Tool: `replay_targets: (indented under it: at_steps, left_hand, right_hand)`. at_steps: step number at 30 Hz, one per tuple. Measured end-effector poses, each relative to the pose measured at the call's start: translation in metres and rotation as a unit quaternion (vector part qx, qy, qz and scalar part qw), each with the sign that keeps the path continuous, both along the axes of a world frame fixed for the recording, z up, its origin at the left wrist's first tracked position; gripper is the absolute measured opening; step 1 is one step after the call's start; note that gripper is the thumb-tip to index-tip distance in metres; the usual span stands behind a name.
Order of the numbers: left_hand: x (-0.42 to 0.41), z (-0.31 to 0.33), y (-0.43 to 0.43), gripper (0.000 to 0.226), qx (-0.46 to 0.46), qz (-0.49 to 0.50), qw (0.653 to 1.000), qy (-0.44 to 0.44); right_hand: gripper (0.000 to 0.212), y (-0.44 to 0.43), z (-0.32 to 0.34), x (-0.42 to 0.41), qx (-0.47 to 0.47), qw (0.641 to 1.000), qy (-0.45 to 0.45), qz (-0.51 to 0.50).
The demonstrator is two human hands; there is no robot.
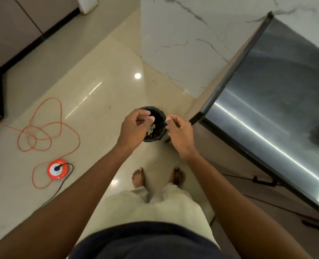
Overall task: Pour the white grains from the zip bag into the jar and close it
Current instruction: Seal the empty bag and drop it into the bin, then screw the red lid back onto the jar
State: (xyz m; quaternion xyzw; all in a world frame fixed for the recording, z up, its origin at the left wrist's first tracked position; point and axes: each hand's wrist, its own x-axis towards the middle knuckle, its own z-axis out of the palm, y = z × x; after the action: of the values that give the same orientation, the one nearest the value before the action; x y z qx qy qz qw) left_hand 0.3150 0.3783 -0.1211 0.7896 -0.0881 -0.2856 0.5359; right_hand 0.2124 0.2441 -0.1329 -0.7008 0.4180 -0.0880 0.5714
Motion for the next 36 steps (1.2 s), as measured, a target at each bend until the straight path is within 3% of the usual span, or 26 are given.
replay_targets:
  at_steps: [4,12,20,24,30,33,36]
  left_hand:
    - [-0.024,0.038,-0.019,0.015,-0.032,-0.055,0.997,-0.032]
    - [-0.089,0.085,-0.115,0.014,-0.108,-0.213,0.966,-0.095]
    - [-0.186,0.098,-0.24,0.014,-0.155,-0.337,0.921,-0.117]
    - [-0.236,0.104,-0.3,0.03,-0.15,-0.355,0.918,-0.095]
    - [-0.296,0.096,-0.388,0.089,-0.095,-0.373,0.918,-0.094]
    - [-0.313,0.083,-0.422,0.119,-0.08,-0.353,0.926,-0.106]
    - [-0.328,0.072,-0.447,0.132,-0.079,-0.337,0.93,-0.125]
  right_hand:
    - [0.022,-0.017,0.049,-0.038,-0.09,0.995,-0.028,-0.006]
    - [0.018,-0.072,0.105,-0.139,-0.209,0.962,-0.089,-0.153]
    - [0.016,-0.169,0.128,-0.277,-0.299,0.907,-0.062,-0.289]
    - [0.01,-0.226,0.128,-0.346,-0.335,0.88,-0.04,-0.336]
    - [0.019,-0.325,0.113,-0.418,-0.365,0.88,0.081,-0.293]
    - [0.043,-0.367,0.103,-0.428,-0.374,0.891,0.194,-0.17]
    - [0.076,-0.399,0.097,-0.429,-0.335,0.89,0.308,-0.04]
